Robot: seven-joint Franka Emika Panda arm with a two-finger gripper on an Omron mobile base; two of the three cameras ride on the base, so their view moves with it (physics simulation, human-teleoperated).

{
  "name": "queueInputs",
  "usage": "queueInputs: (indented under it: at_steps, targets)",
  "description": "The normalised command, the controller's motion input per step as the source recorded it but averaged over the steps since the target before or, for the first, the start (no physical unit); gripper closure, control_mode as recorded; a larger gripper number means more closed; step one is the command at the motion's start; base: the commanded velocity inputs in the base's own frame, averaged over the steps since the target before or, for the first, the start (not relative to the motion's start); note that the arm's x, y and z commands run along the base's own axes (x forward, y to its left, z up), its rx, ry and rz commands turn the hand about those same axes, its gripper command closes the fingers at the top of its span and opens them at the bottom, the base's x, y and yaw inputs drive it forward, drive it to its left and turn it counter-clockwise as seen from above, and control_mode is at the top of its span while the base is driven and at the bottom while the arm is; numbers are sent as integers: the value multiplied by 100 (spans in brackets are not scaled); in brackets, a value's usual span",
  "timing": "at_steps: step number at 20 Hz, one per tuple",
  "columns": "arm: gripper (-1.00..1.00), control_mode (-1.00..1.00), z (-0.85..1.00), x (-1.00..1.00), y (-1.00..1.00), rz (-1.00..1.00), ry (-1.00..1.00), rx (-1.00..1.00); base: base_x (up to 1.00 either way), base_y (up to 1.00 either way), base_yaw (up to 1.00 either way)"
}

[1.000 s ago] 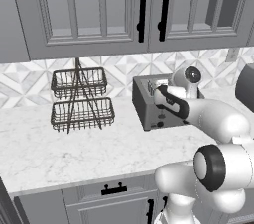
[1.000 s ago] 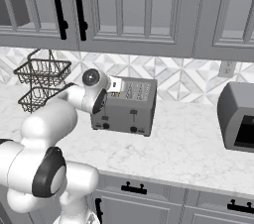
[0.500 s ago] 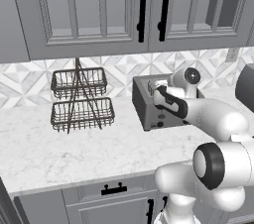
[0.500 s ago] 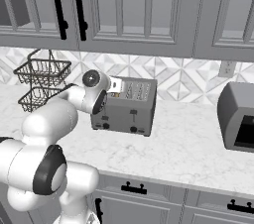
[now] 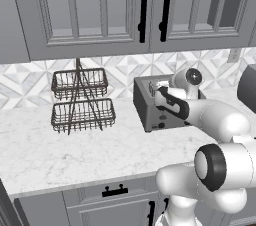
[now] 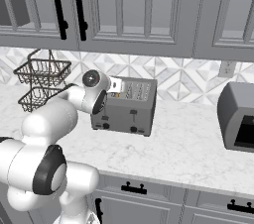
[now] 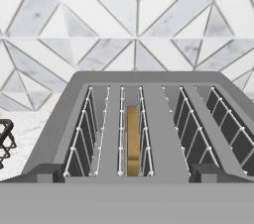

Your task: Start the toaster. Once the lever pops up, take the bread to the plate on the dining counter.

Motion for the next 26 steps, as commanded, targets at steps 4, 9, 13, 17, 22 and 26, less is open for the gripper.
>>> queueInputs:
  at_steps: [4, 9, 13, 17, 22, 26]
  targets:
    - [-100, -100, 0, 0, 0, 0, 0, 0, 0, 0, 0]
    - [-100, -100, 0, 0, 0, 0, 0, 0, 0, 0, 0]
    - [-100, -100, 0, 0, 0, 0, 0, 0, 0, 0, 0]
    - [-100, -100, 0, 0, 0, 0, 0, 0, 0, 0, 0]
    - [-100, -100, 0, 0, 0, 0, 0, 0, 0, 0, 0]
    - [-100, -100, 0, 0, 0, 0, 0, 0, 0, 0, 0]
